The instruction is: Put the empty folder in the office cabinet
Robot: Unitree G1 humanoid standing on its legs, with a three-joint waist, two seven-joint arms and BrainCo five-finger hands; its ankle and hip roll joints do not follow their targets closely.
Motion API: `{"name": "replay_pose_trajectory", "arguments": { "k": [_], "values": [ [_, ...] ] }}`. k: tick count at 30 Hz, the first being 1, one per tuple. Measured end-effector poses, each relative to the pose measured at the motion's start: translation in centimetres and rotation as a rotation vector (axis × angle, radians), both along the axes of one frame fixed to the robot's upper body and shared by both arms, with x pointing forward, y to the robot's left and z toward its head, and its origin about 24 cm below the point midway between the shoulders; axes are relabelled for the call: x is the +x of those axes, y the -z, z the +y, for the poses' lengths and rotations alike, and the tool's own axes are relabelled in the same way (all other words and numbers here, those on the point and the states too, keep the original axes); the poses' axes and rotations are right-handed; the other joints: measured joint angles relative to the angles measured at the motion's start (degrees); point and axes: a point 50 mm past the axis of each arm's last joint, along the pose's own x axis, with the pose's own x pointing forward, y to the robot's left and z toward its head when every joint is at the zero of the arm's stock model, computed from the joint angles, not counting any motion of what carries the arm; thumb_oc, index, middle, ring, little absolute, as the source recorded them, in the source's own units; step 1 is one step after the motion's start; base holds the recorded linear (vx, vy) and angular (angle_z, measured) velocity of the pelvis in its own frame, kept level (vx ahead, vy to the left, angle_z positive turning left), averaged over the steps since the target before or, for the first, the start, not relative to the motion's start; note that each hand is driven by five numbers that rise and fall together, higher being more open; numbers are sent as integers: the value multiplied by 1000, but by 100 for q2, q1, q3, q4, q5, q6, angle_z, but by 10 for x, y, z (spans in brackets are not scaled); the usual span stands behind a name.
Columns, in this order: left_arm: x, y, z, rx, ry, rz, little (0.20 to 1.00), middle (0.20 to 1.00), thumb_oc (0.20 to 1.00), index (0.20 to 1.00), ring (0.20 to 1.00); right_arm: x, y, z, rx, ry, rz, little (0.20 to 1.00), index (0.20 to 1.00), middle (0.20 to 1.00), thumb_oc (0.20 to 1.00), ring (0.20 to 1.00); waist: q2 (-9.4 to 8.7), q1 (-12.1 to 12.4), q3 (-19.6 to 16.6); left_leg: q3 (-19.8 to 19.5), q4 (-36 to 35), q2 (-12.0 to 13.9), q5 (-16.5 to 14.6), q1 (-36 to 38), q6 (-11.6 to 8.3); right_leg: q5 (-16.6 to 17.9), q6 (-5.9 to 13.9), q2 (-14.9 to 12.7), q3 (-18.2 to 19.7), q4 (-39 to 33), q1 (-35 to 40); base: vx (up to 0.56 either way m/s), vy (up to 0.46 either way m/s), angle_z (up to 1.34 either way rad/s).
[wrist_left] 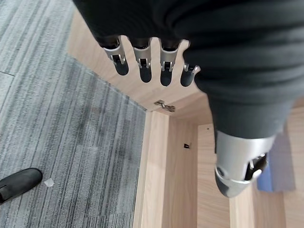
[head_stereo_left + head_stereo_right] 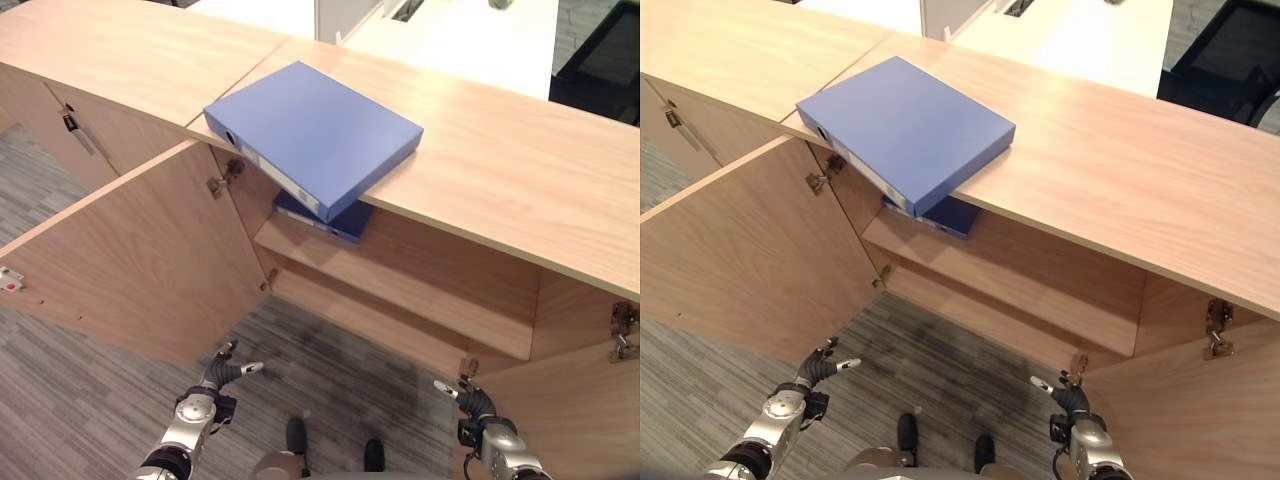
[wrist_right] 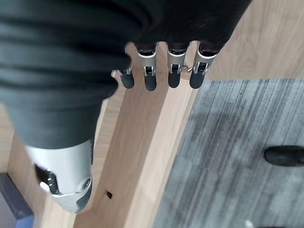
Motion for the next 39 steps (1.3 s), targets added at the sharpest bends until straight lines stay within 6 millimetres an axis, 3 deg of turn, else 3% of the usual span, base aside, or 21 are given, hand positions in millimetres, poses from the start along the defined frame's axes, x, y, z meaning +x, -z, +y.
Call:
{"name": "replay_pose_trajectory", "arguments": {
  "k": [4,10,14,19,22,25,26,27,28,29,30,31,32,33,34,35,36,38,39],
  "values": [
    [-9,4,0,-5,1,24,1000,1000,1000,1000,1000,-1,-2,-8,-9,51,-10,1000,1000,1000,1000,1000,-11,-14,-20,41,-27,-2,-56,9,-149,18,-36,-6,85,-153,44,142,21,-8],
    [-15,7,1,-7,-8,37,1000,1000,1000,1000,1000,-17,5,-9,-7,59,31,1000,1000,1000,1000,1000,83,-33,-84,76,-22,-160,-85,237,-114,73,-57,-187,117,-339,336,103,-34,-3],
    [-14,7,-1,-10,-2,38,1000,1000,1000,1000,1000,-23,7,-10,-7,65,48,1000,1000,1000,1000,1000,245,-79,-195,71,-26,-159,-118,356,-89,60,-53,-199,117,-348,445,67,-58,-2],
    [-31,18,-9,-37,-8,86,1000,1000,1000,1000,1000,-39,11,-14,-13,79,84,1000,1000,1000,1000,1000,488,-194,-395,91,-29,-149,-143,365,-126,29,-10,-191,137,-369,437,6,-82,-4],
    [-28,19,-15,-55,-5,81,1000,1000,1000,1000,1000,-42,12,-15,-16,82,94,1000,1000,1000,1000,1000,576,-187,-329,-22,229,-121,-105,173,-155,15,-40,-186,144,-264,306,-125,-101,1],
    [-22,16,-13,-55,-17,67,1000,1000,1000,1000,1000,-32,9,-15,-18,77,74,1000,1000,1000,1000,1000,415,-115,-39,-367,1026,-109,-18,-257,-313,-34,-295,-271,222,43,86,-54,-32,-6],
    [-16,14,-11,-58,-34,55,1000,1000,1000,1000,1000,-25,7,-13,-14,72,59,1000,1000,1000,1000,1000,299,-86,66,-511,1418,-119,47,-482,-419,-96,-382,-276,264,343,-126,95,79,-36],
    [-14,13,-5,-52,-58,51,1000,1000,1000,1000,1000,-16,5,-9,-5,64,39,1000,1000,1000,1000,1000,79,-60,210,-634,1946,-141,160,-760,-621,-196,-502,-452,296,618,-317,117,115,-49],
    [-17,14,-1,-48,-77,65,1000,1000,1000,1000,1000,-11,4,-8,-3,63,30,1000,1000,1000,1000,1000,-47,-29,294,-569,2146,1,-10,-895,-580,-122,-425,-502,283,532,-209,212,234,-48],
    [-24,19,1,-44,-88,98,1000,1000,1000,1000,1000,-16,7,-9,-5,77,48,1000,1000,1000,1000,1000,-46,-49,273,-630,1939,662,-93,-791,-630,17,-425,-419,84,66,164,170,270,-37],
    [-26,19,1,-45,-88,100,1000,1000,1000,1000,1000,-20,8,-10,-5,83,55,1000,1000,1000,1000,1000,-39,-49,236,-651,1778,868,-74,-687,-660,54,-401,-391,63,-20,224,142,315,-27],
    [-29,21,-2,-52,-87,103,1000,1000,1000,1000,1000,-27,9,-13,-7,100,67,1000,1000,1000,1000,1000,10,-108,185,-780,1336,1253,18,-522,-804,85,-351,-328,112,-109,294,35,192,-21],
    [-31,22,-4,-56,-87,106,1000,1000,1000,1000,1000,-29,9,-16,-12,107,72,1000,1000,1000,1000,1000,59,-143,159,-840,1108,1428,67,-387,-882,78,-327,-304,142,-104,288,17,163,-33],
    [-34,24,-5,-57,-87,118,1000,1000,1000,1000,1000,-30,8,-18,-19,109,72,1000,1000,1000,1000,1000,123,-155,128,-794,956,1549,128,-248,-971,92,-269,-290,287,-87,280,45,265,-80],
    [-45,29,-7,-66,-94,141,1000,1000,1000,1000,1000,-31,6,-25,-35,109,75,1000,1000,1000,1000,1000,268,-213,66,-590,609,1595,351,192,-1008,261,-67,-263,546,-120,229,75,371,-108],
    [-50,32,-9,-71,-106,156,1000,1000,1000,1000,1000,-32,5,-30,-48,111,76,1000,1000,1000,1000,1000,430,-217,22,-252,462,1660,431,537,-1184,304,23,-196,716,-160,230,77,309,-135],
    [-49,31,-5,-62,-134,155,1000,1000,1000,1000,1000,-26,4,-27,-36,105,66,1000,1000,1000,1000,1000,506,-263,20,320,229,1671,59,867,-1372,310,132,-196,896,-127,220,-16,317,-99],
    [-38,22,10,-26,-154,111,1000,1000,1000,1000,1000,-28,13,-4,32,97,74,1000,1000,1000,1000,1000,193,-341,98,547,243,1519,-110,1013,-1422,338,210,-361,783,-58,211,-96,324,-57],
    [-26,12,22,14,-153,72,1000,1000,1000,1000,1000,-33,19,12,89,114,86,1000,1000,1000,1000,1000,-131,-339,72,680,476,1442,-432,919,-1303,383,240,-511,671,-54,238,-114,235,-34]
  ]
}}
